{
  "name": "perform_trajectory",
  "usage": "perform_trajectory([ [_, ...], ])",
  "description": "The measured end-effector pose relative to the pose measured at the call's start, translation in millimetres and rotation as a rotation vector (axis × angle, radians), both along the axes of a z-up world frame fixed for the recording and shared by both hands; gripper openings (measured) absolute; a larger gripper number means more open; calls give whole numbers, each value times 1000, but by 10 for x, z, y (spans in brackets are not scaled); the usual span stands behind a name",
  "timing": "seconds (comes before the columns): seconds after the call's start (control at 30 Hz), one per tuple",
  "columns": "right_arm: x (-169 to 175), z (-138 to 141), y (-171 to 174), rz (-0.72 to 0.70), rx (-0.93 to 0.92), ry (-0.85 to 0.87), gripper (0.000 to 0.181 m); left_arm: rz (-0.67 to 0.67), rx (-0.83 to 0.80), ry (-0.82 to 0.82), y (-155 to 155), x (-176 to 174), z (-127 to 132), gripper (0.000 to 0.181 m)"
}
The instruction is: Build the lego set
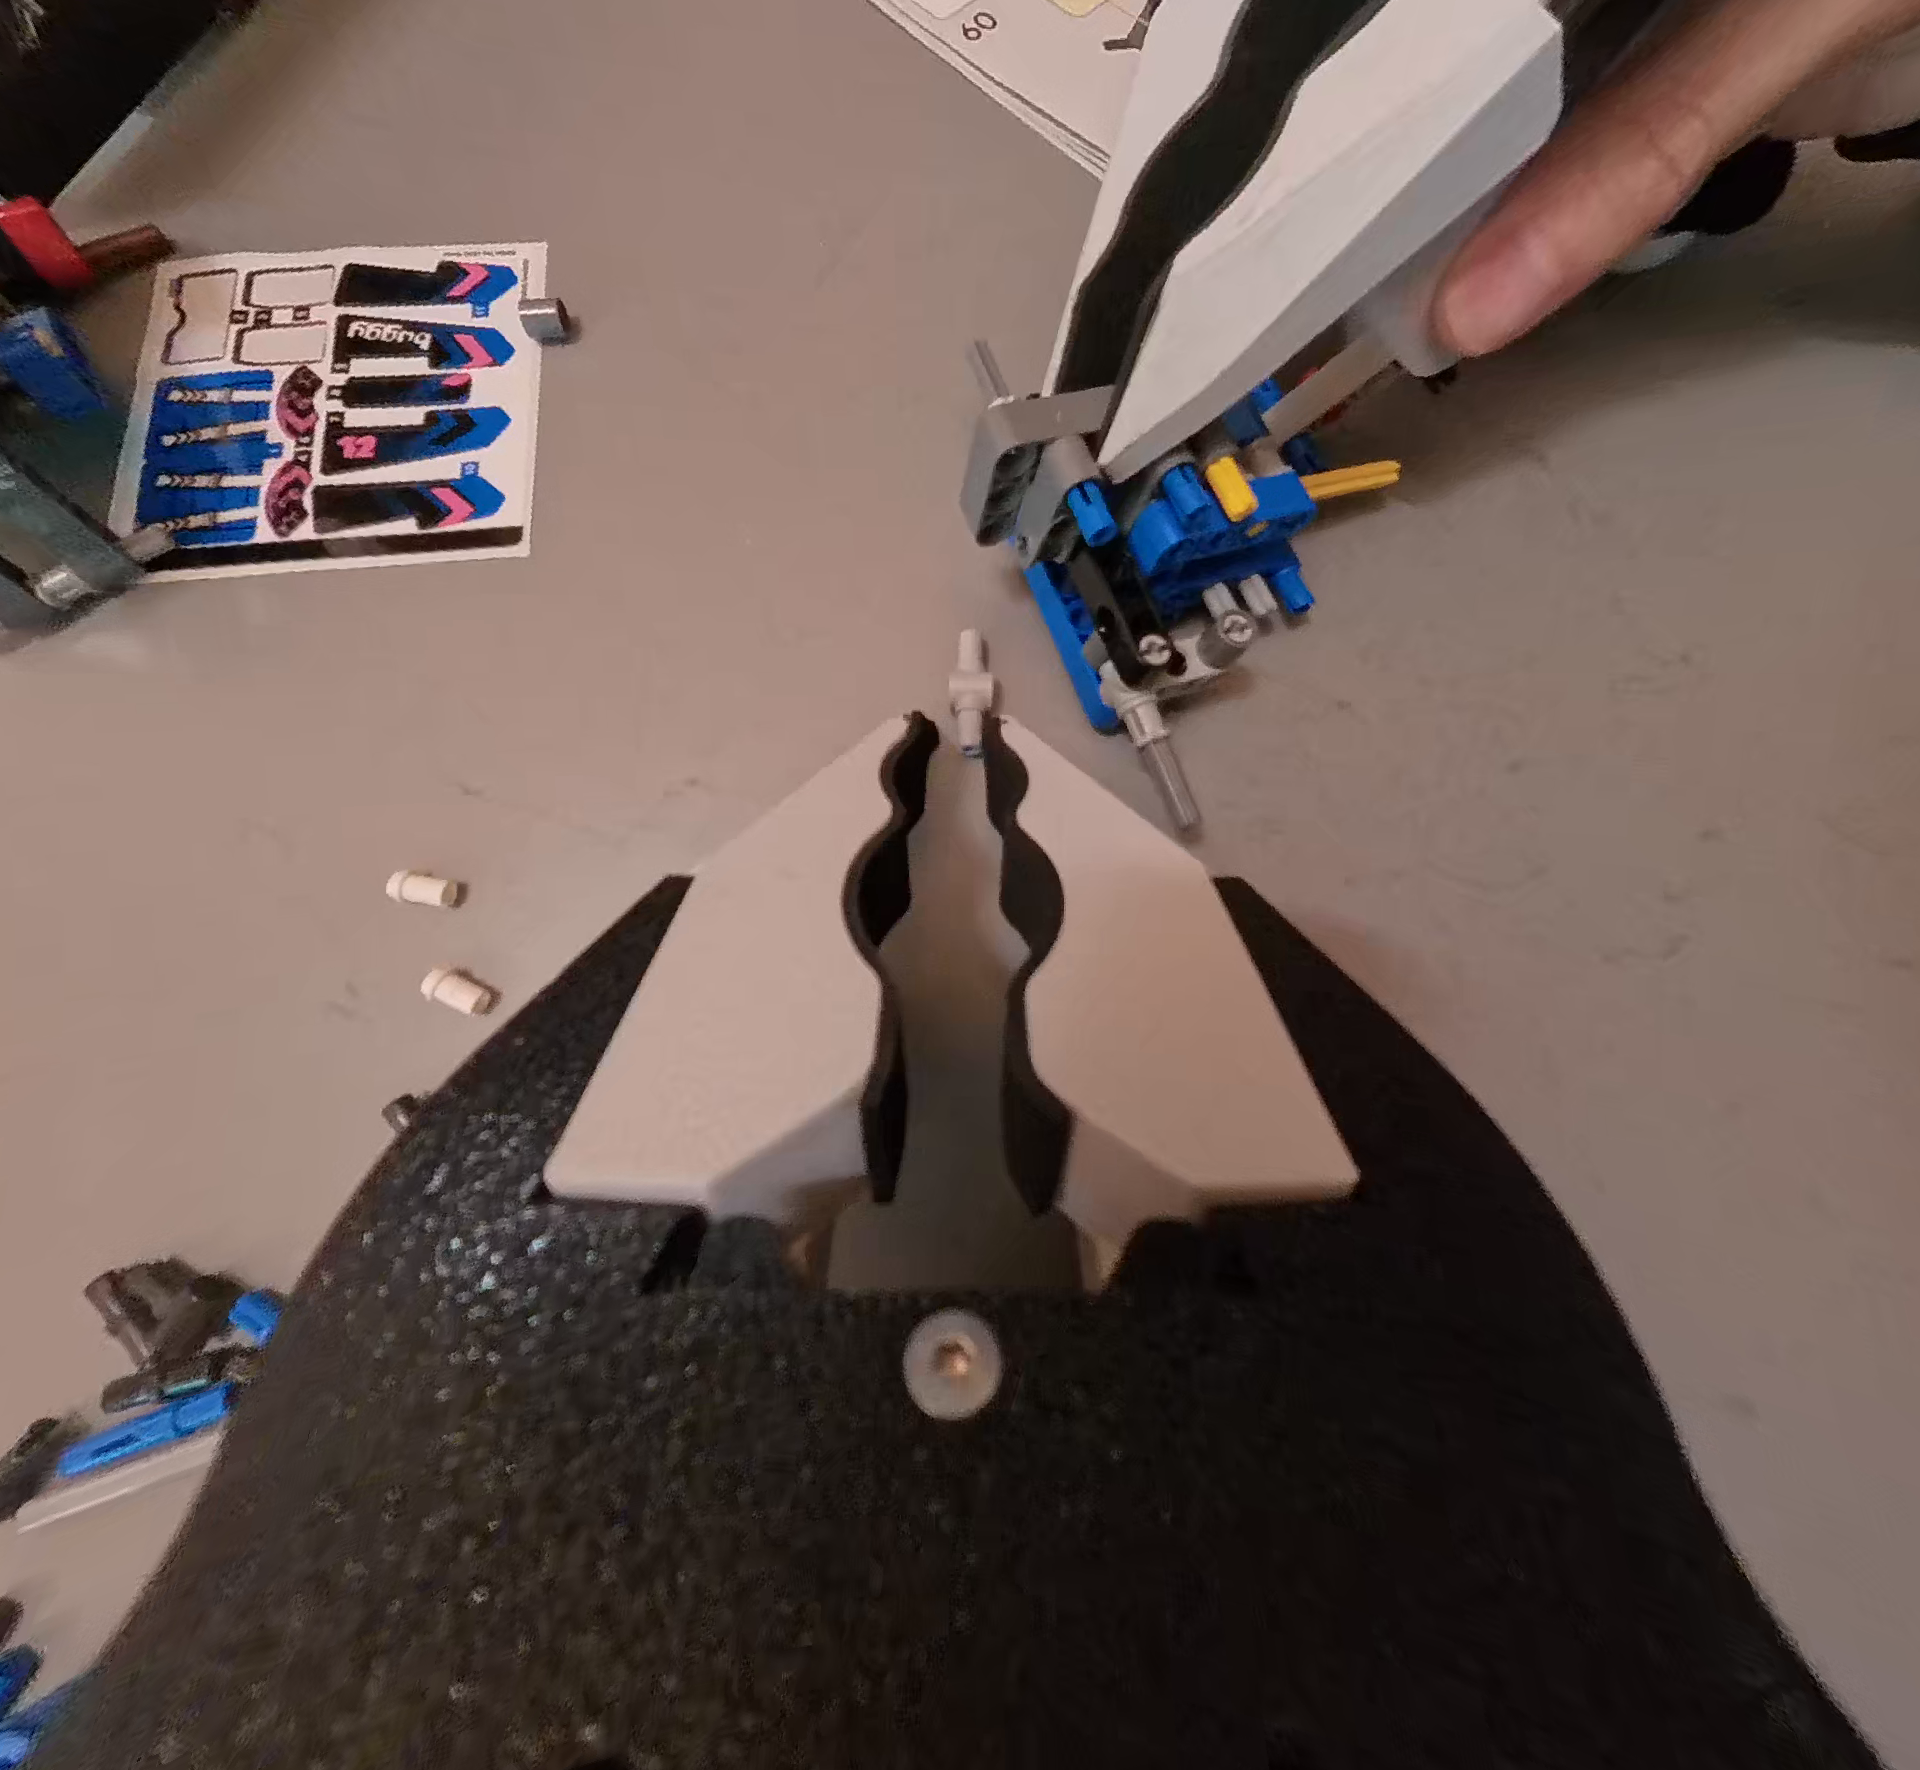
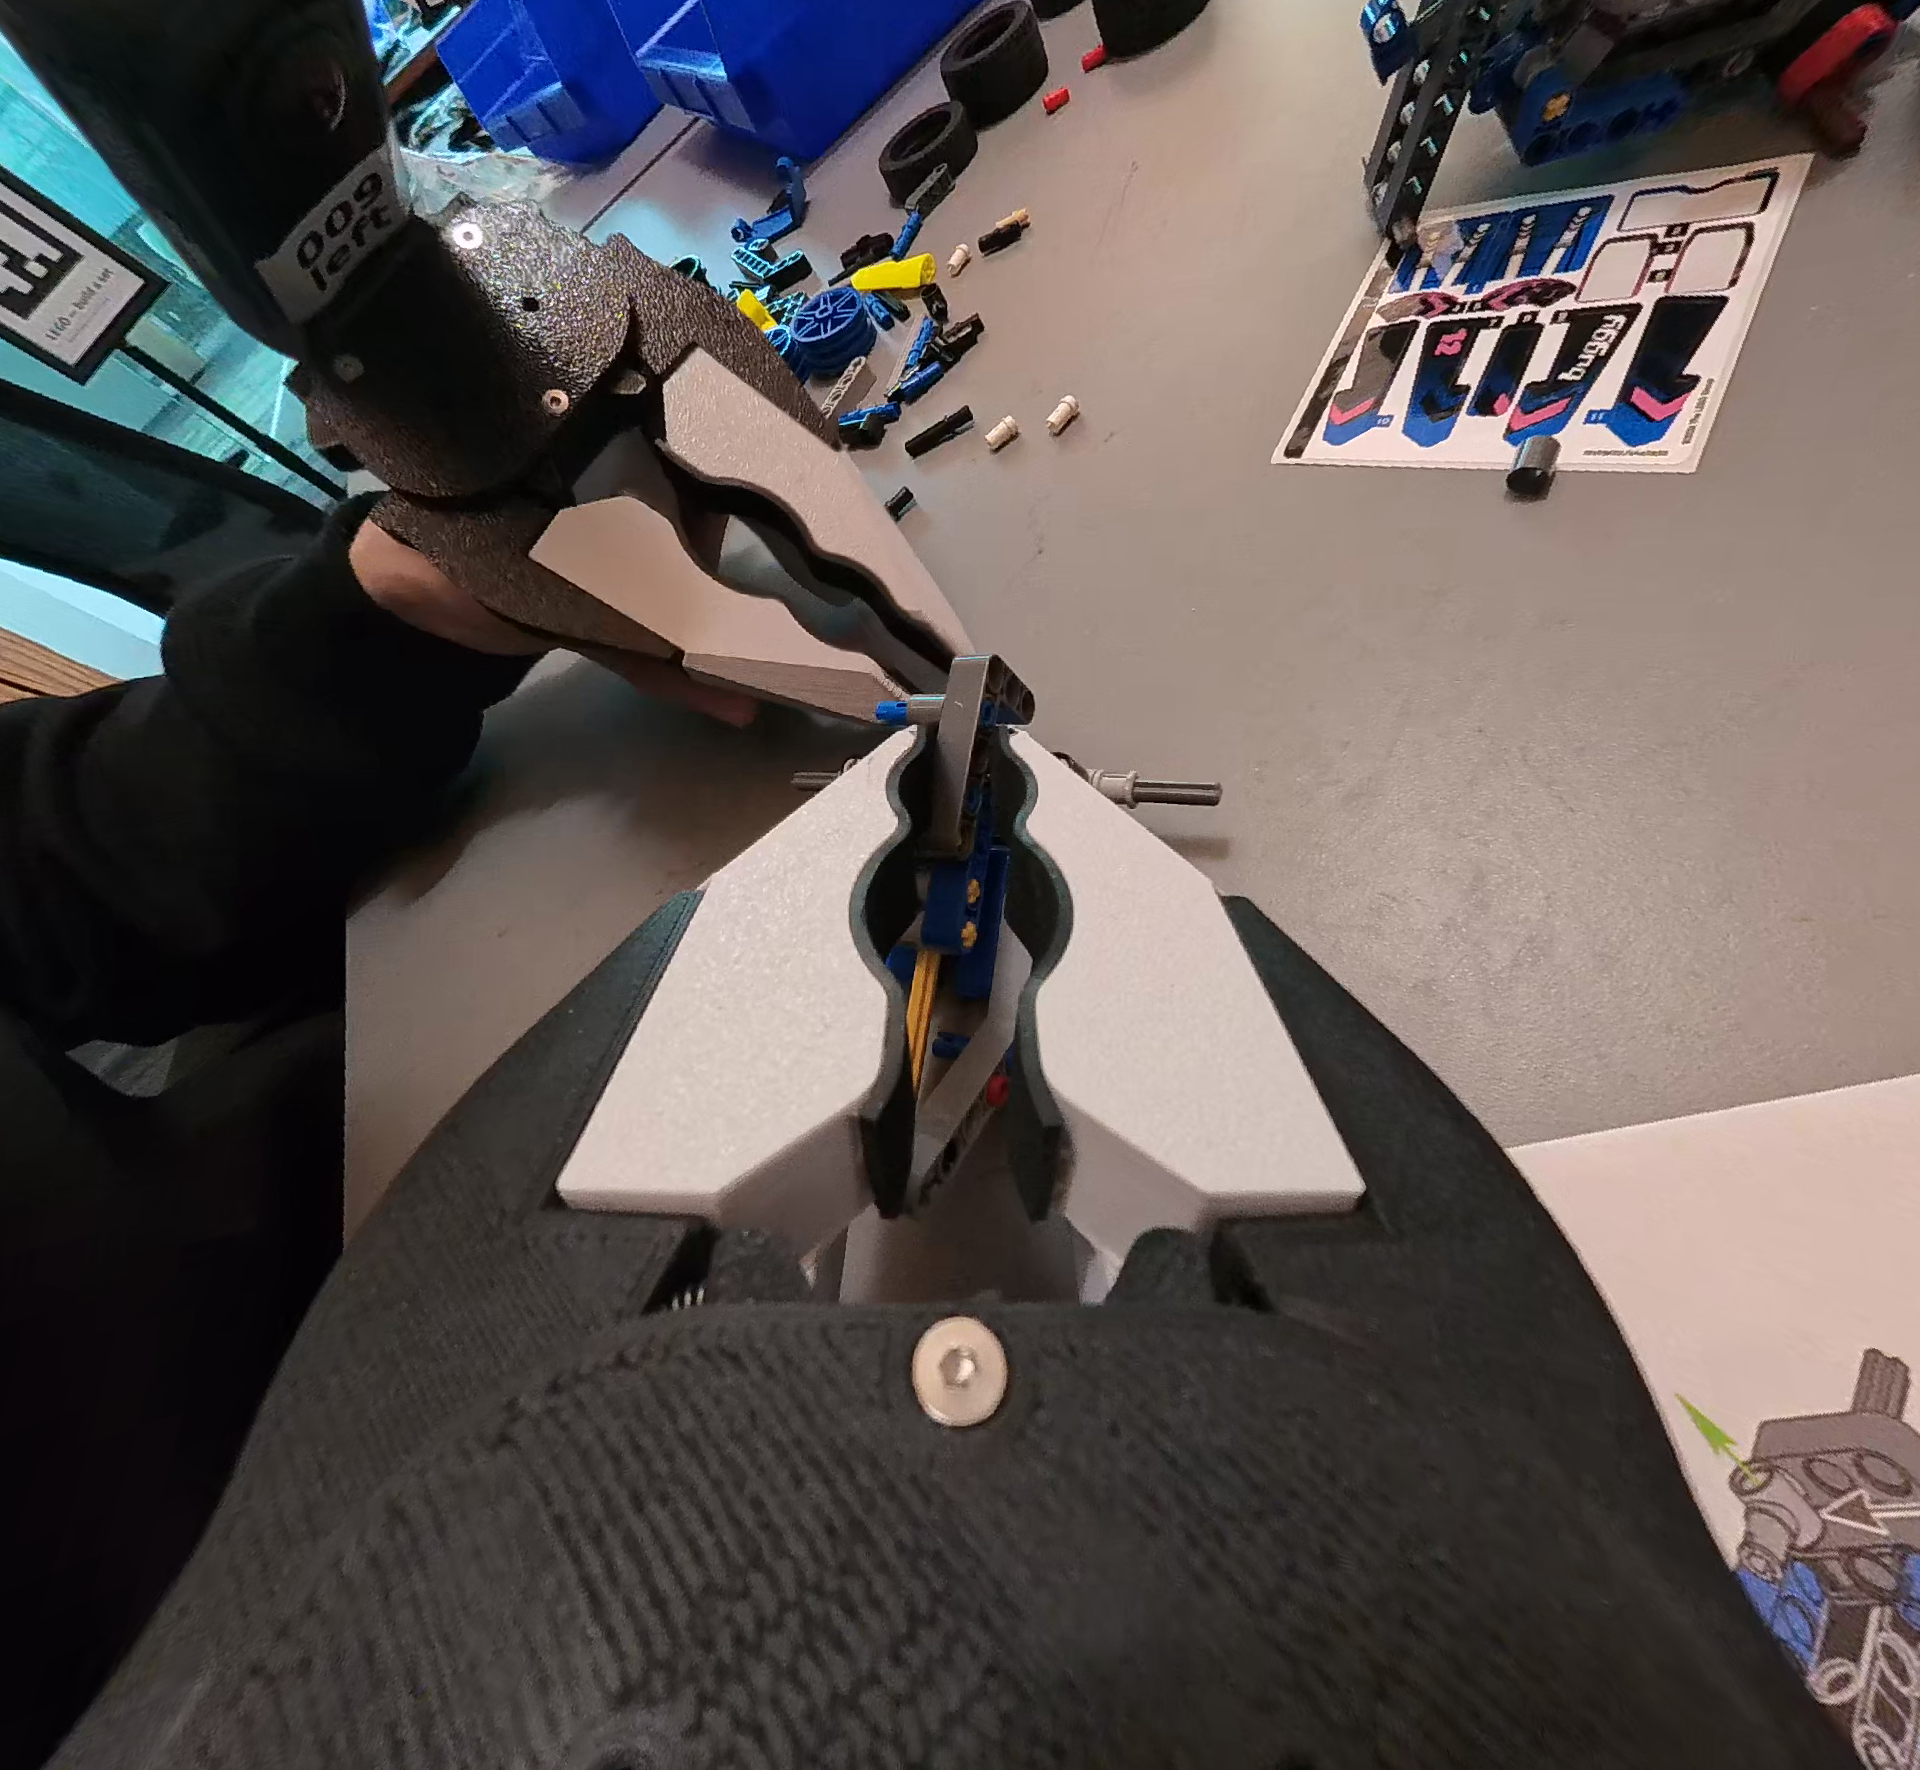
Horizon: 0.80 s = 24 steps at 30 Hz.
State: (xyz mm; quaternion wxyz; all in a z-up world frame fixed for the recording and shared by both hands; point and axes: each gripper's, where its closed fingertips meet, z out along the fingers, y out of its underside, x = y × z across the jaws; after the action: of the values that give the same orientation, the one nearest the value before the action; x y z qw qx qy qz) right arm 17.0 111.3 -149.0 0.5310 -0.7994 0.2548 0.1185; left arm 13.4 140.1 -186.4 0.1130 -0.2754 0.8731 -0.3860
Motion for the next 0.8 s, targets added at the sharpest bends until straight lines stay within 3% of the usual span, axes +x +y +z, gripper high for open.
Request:
perform_trajectory([
  [0.03, -1, 0, 1, 1, 0, 0, 9, -4, 1, -2, -6, -2, 0, 6],
  [0.33, -3, -2, 1, 1, -2, -2, 8, 23, 10, -26, -27, 31, 16, 1],
  [0.43, 1, -4, 0, -2, -3, -4, 9, 56, -73, -60, -116, 15, 148, 1],
  [0.8, 8, -6, -2, -8, -5, -6, 9, 104, -155, -11, -109, 0, 211, 1],
])
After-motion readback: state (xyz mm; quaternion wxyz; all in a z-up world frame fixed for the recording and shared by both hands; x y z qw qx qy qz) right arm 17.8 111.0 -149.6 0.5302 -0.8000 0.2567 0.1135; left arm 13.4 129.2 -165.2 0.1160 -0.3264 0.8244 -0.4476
